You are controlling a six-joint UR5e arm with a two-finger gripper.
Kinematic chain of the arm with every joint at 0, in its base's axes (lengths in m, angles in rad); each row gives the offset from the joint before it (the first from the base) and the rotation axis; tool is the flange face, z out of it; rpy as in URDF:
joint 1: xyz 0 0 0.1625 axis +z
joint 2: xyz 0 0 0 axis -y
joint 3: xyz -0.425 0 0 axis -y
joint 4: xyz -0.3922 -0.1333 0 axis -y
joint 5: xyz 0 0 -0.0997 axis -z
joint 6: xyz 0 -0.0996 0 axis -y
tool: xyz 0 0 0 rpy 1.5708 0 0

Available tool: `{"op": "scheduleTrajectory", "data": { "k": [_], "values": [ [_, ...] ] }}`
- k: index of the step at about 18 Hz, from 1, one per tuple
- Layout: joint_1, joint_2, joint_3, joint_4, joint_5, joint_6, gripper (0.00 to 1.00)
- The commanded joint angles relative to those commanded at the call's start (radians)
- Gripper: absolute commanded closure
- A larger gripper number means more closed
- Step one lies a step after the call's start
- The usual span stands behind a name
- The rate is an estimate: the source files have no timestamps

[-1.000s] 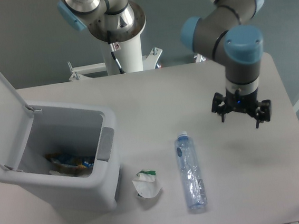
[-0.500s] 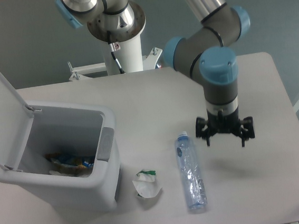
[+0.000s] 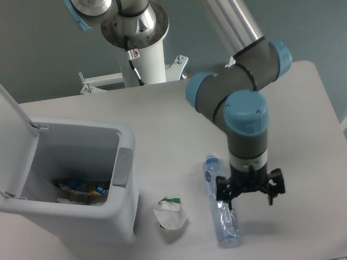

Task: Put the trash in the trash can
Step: 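Lower the open gripper around the bottle and close on it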

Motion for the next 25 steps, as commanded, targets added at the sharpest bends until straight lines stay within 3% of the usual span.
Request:
{"op": "scheduleTrajectory", "data": {
  "k": [10, 15, 18, 21, 25],
  "values": [
    [-0.023, -0.069, 0.012, 0.000, 0.068, -0.003, 0.00],
    [-0.032, -0.118, 0.069, -0.002, 0.077, -0.006, 0.00],
    [-0.032, -0.121, 0.071, -0.008, 0.075, -0.006, 0.33],
    [-0.032, -0.124, 0.078, -0.009, 0.075, -0.031, 0.58],
    [-0.032, -0.124, 0.083, -0.009, 0.074, -0.032, 0.60]
  ]
}}
